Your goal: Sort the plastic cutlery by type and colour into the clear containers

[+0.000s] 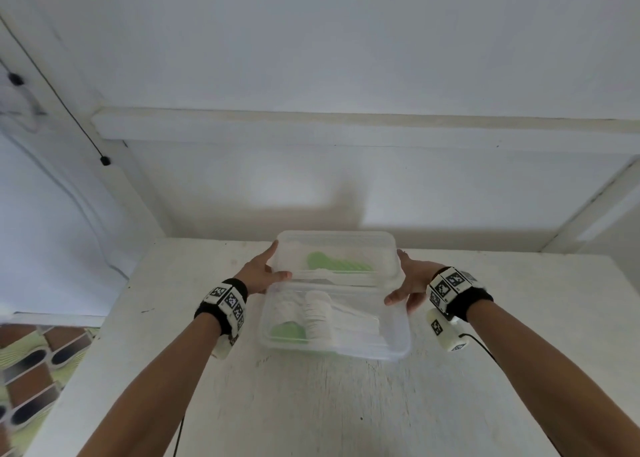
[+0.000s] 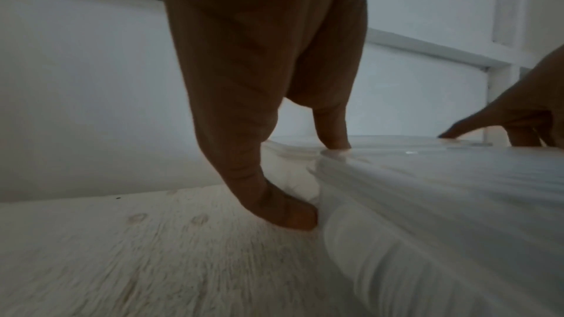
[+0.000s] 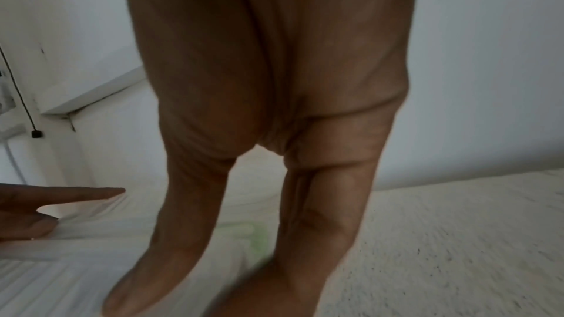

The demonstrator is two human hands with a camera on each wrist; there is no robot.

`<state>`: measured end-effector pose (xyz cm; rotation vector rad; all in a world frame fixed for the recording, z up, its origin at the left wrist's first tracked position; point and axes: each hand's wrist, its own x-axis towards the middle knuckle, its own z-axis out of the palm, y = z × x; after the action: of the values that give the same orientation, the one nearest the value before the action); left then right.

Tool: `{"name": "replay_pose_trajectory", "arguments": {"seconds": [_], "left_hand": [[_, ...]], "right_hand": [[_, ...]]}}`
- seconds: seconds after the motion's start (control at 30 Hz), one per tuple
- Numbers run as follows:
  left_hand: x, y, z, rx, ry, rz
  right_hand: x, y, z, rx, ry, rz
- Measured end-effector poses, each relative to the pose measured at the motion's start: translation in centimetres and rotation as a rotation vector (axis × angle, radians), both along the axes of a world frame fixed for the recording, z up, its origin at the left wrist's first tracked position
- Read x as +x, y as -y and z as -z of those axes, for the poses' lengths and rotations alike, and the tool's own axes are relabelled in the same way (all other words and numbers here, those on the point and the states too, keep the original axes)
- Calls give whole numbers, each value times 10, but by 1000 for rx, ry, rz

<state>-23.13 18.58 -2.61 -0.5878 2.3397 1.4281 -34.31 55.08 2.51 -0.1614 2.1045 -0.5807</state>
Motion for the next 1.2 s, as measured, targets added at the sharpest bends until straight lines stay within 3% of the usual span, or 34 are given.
{"name": "replay_pose_trajectory", "arguments": {"seconds": [0.17,0.27,0.43,0.57,0.73,0.93,1.2], "left_hand": [[-20,-7,-16,-15,55,-13],[-33,-8,-21,-129,-6,89],[-48,-2,-35,-333,28,396],[-52,-5,-43,-442,26,453],[-12,-12,-39,-187,34,393],[22,-11,-24,-247,68,520],[8,-35,-33,-294,25,523]], "right_hand": [[-8,-5,-12,-6,2,60],[-20,-1,-10,-19,-198,108],[-33,8,-7,6,-417,-272],[-38,15,-15,146,-465,-361],[-5,5,-17,-61,-281,-187],[25,-11,-6,126,-349,-569],[10,-32,-12,73,-434,-519]]}}
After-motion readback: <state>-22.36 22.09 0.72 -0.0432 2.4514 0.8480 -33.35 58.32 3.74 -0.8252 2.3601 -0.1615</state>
